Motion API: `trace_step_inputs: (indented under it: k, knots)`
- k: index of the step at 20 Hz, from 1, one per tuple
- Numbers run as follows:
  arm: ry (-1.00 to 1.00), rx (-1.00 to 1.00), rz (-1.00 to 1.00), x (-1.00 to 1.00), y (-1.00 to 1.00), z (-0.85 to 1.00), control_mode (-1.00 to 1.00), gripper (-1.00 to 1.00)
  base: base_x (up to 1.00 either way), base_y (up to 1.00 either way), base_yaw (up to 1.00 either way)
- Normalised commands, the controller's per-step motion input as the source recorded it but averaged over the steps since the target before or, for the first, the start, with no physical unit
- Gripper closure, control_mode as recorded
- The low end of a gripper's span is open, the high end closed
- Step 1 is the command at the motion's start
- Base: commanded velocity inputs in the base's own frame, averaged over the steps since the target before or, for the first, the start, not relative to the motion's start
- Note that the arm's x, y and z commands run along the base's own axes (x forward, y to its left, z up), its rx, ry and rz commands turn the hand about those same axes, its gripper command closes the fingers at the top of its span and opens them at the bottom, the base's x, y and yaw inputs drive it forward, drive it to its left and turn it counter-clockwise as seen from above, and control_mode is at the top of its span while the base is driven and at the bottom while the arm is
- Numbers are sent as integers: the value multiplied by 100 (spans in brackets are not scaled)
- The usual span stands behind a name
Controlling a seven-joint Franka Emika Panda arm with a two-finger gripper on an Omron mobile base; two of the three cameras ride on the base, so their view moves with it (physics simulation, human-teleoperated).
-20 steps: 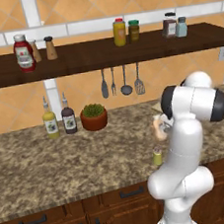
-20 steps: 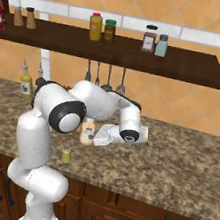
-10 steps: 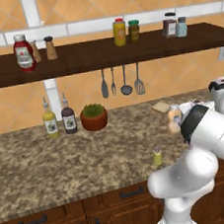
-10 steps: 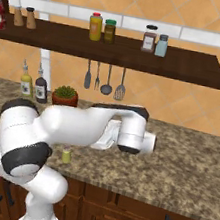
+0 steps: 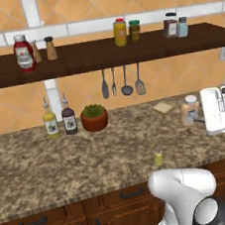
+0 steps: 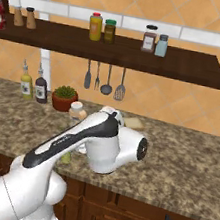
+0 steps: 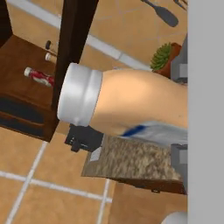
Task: Put the shaker and condiment bottle from the counter next to their counterparts in the cabinet.
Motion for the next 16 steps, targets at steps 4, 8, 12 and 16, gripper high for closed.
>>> trace_step_inputs:
  k: [4, 8, 12, 16]
  knots:
    - [-5, -3, -17, -64, 38, 100, -100, 100, 0, 0, 0]
    - [0, 0, -12, -60, 41, 100, -100, 100, 0, 0, 0]
    - [0, 0, -13, -40, 42, 95, -100, 100, 0, 0, 0]
    - [0, -1, -8, -3, 39, 97, -100, 100, 0, 0, 0]
